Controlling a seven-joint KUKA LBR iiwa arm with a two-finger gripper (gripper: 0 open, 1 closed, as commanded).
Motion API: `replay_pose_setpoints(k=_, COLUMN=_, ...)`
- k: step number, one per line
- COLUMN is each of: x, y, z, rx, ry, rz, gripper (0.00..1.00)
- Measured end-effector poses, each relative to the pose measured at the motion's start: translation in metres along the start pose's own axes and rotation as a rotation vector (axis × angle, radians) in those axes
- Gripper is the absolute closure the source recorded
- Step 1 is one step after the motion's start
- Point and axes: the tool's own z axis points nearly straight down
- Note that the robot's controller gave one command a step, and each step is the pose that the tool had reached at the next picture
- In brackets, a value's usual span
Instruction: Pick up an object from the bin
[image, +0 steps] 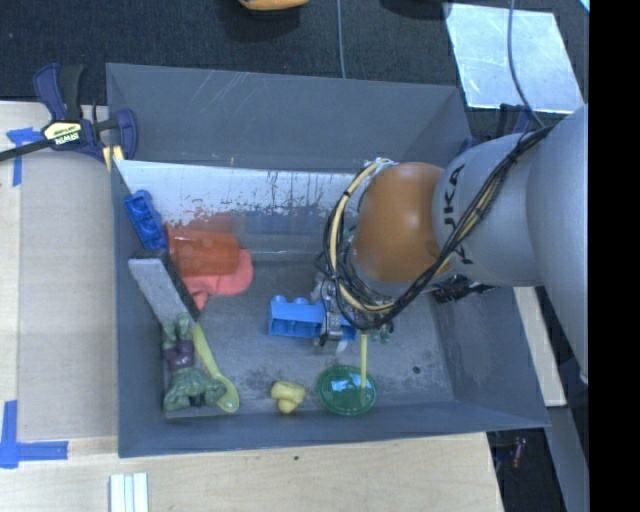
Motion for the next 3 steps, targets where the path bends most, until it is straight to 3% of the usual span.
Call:
replay_pose_setpoints(k=1, x=0.005, y=0.0, z=-0.057, rx=0.001, ry=0.008, rz=0.01, gripper=1.0)
replay_pose_setpoints(k=2, x=0.005, y=-0.018, z=-0.126, rx=0.001, ry=0.01, rz=0.009, gripper=1.0)
replay_pose_setpoints(k=3, x=0.008, y=-0.021, z=-0.164, rx=0.002, ry=0.01, rz=-0.003, gripper=1.0)
